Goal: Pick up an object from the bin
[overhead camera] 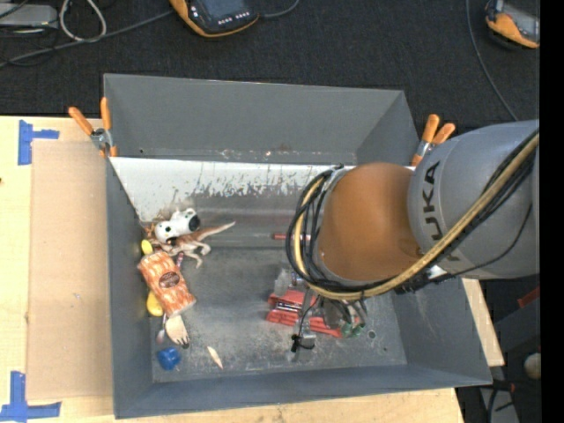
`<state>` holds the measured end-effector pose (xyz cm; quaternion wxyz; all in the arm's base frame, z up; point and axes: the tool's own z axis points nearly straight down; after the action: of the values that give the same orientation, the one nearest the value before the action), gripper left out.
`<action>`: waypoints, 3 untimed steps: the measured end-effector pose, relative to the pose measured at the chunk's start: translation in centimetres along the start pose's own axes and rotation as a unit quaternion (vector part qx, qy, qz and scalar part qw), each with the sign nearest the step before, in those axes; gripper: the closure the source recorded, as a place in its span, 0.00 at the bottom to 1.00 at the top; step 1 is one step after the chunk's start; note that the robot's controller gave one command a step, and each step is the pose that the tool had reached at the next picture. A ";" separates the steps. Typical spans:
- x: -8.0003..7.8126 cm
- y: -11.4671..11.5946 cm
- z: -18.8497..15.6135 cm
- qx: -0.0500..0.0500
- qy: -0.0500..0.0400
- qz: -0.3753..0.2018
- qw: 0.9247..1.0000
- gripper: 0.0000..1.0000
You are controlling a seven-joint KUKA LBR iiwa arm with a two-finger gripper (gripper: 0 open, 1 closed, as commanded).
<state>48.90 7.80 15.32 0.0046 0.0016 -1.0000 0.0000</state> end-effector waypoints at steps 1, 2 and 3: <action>-0.2 0.0 -0.3 0.000 -0.003 0.002 1.000 0.00; -2.2 -2.4 3.2 -0.001 -0.007 -0.056 0.998 0.00; -3.1 -5.0 6.5 -0.001 -0.003 -0.041 0.999 0.00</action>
Offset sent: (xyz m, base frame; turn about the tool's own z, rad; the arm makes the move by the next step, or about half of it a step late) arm 0.0394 -0.0574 -0.0771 -0.2098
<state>51.99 2.85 8.83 0.0012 0.0421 -0.9991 -0.0010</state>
